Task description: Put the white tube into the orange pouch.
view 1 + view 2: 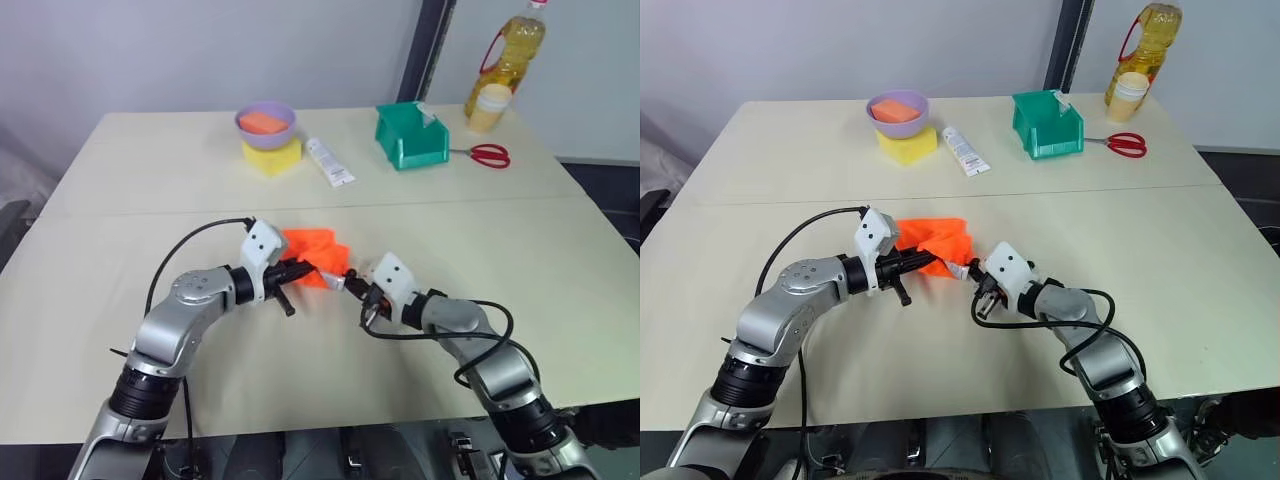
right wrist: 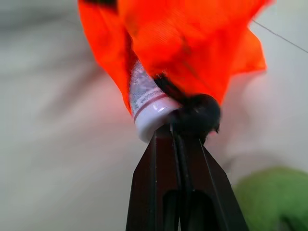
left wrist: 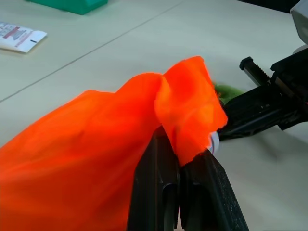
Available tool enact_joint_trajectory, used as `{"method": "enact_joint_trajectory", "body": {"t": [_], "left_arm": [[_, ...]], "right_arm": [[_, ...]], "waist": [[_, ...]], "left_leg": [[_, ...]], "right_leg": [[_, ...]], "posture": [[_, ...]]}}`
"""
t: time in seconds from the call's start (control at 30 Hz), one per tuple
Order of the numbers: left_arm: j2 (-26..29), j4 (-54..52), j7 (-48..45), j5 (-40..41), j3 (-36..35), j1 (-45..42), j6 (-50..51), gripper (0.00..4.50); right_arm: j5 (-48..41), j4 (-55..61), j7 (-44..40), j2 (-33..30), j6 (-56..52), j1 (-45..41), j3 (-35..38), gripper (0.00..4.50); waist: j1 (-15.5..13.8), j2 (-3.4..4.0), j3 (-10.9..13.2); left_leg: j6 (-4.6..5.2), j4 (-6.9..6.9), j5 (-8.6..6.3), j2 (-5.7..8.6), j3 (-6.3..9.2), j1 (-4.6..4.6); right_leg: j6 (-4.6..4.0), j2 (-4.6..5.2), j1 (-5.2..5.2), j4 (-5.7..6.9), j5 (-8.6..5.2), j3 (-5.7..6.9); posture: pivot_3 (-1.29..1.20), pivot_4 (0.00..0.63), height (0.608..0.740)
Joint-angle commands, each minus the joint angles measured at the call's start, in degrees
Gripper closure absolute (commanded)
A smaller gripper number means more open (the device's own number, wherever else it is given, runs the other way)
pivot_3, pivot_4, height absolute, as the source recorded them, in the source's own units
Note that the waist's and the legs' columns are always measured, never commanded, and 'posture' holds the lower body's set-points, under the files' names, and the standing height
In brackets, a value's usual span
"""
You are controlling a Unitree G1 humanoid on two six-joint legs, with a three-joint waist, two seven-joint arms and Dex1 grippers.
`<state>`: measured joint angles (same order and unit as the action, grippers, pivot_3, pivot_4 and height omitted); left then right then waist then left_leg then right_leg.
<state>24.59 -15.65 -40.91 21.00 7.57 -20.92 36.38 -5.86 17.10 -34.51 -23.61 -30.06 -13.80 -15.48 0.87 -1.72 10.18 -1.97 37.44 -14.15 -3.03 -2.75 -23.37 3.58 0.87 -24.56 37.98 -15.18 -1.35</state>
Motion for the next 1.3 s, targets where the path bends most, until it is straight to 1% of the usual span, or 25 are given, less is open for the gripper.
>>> {"method": "enact_joint_trajectory", "body": {"t": [0.03, 0.23, 0.37, 0.43, 0.6, 0.73, 0.9, 0.97, 1.2, 1.27, 1.3], "left_arm": [[0.3, -4.1, -1.1, 2.3, 0.1, -0.5, 1.4, 4.5], [2.8, -6.7, -3.4, 4.0, 1.0, 0.3, 4.6, 4.5], [4.0, -8.1, -3.7, 4.5, 1.2, 1.0, 5.8, 4.5], [4.9, -7.4, -3.2, 3.0, 1.3, 1.3, 5.1, 4.5], [7.3, -4.0, -2.6, 0.4, -0.1, 1.8, 2.7, 4.5], [9.8, -2.6, -3.9, 1.2, -2.6, 2.3, 2.6, 4.5], [13.0, -3.1, -6.4, 2.5, -3.6, 3.8, 3.6, 4.5], [14.3, -3.4, -7.3, 2.2, -3.2, 4.6, 3.5, 4.5], [15.1, -4.2, -7.8, 3.8, -4.8, 6.4, 3.6, 4.5], [15.6, -5.1, -9.5, 6.9, -6.8, 7.4, 5.1, 3.89], [16.3, -5.7, -10.5, 7.9, -7.5, 8.0, 5.3, 3.55]], "right_arm": [[-0.8, 0.8, -0.4, 3.1, 1.1, -3.4, -1.8, 4.44], [0.2, -4.4, 0.1, 7.8, 2.1, -7.7, -4.1, 4.44], [1.4, -7.4, 1.5, 9.5, 2.9, -8.9, -4.1, 4.44], [1.9, -7.3, 1.5, 9.2, 3.2, -8.7, -4.0, 4.44], [1.0, -2.7, 0.1, 6.7, 2.1, -6.2, -2.3, 4.44], [-1.2, 3.8, -3.0, 2.4, 0.8, -3.0, -0.4, 4.44], [-4.3, 9.3, -6.7, -2.8, -1.2, 0.1, 1.4, 4.44], [-5.0, 9.9, -7.1, -4.1, -1.7, 0.7, 2.3, 4.44], [-7.1, 10.7, -8.1, -7.0, -2.7, 1.2, 5.1, 4.44], [-9.6, 11.2, -8.9, -8.2, -4.6, 1.7, 7.5, 4.5], [-11.0, 11.5, -9.2, -8.7, -5.7, 1.9, 8.9, 4.24]], "waist": [[0.1, 0.0, 0.0], [0.1, 0.0, 0.0], [-0.1, 0.0, 0.0], [-0.1, 0.0, 0.0], [0.0, 0.01, 0.0], [-0.1, 0.01, 0.0], [0.0, 0.01, 0.0], [0.1, 0.0, 0.0], [-0.1, 0.0, 0.0], [-0.1, 0.0, 0.0], [-0.1, 0.0, 0.0]], "left_leg": [[0.0, 0.0, 0.0, 0.0, 0.0, 0.0], [0.0, 0.0, 0.0, -0.02, 0.0, 0.0], [0.0, 0.0, 0.0, -0.01, -0.02, -0.02], [0.0, 0.01, 0.0, 0.0, -0.02, -0.02], [0.0, 0.0, 0.0, 0.0, -0.02, -0.01], [0.0, -0.01, 0.0, 0.0, -0.01, -0.02], [0.0, -0.01, 0.0, 0.0, -0.03, 0.0], [0.0, -0.02, 0.0, -0.01, -0.03, 0.01], [0.0, 0.0, 0.0, -0.01, -0.04, 0.0], [0.0, -0.01, 0.0, -0.01, -0.04, 0.0], [0.0, -0.02, 0.0, -0.02, -0.03, 0.0]], "right_leg": [[0.0, -0.01, 0.0, 0.0, 0.0, 0.0], [0.0, 0.0, 0.0, 0.01, 0.0, 0.0], [0.0, 0.03, -0.01, 0.0, 0.0, 0.0], [0.0, 0.04, -0.01, 0.0, 0.0, 0.0], [-0.01, 0.03, -0.01, 0.0, 0.0, 0.0], [-0.01, 0.04, -0.02, 0.0, 0.0, 0.01], [-0.01, 0.04, -0.02, 0.0, -0.01, 0.0], [-0.02, 0.03, -0.02, 0.0, -0.01, 0.0], [-0.04, 0.04, -0.02, 0.0, -0.03, 0.0], [-0.04, 0.04, -0.02, -0.01, -0.02, 0.0], [-0.04, 0.04, -0.02, 0.0, -0.02, 0.0]], "posture": [[0.0, 0.15, 0.731], [0.0, 0.15, 0.731], [0.0, 0.15, 0.731], [0.0, 0.15, 0.731], [0.0, 0.15, 0.731], [0.0, 0.15, 0.731], [0.0, 0.15, 0.731], [0.0, 0.15, 0.731], [0.0, 0.15, 0.731], [0.0, 0.15, 0.731], [0.0, 0.15, 0.731]]}}
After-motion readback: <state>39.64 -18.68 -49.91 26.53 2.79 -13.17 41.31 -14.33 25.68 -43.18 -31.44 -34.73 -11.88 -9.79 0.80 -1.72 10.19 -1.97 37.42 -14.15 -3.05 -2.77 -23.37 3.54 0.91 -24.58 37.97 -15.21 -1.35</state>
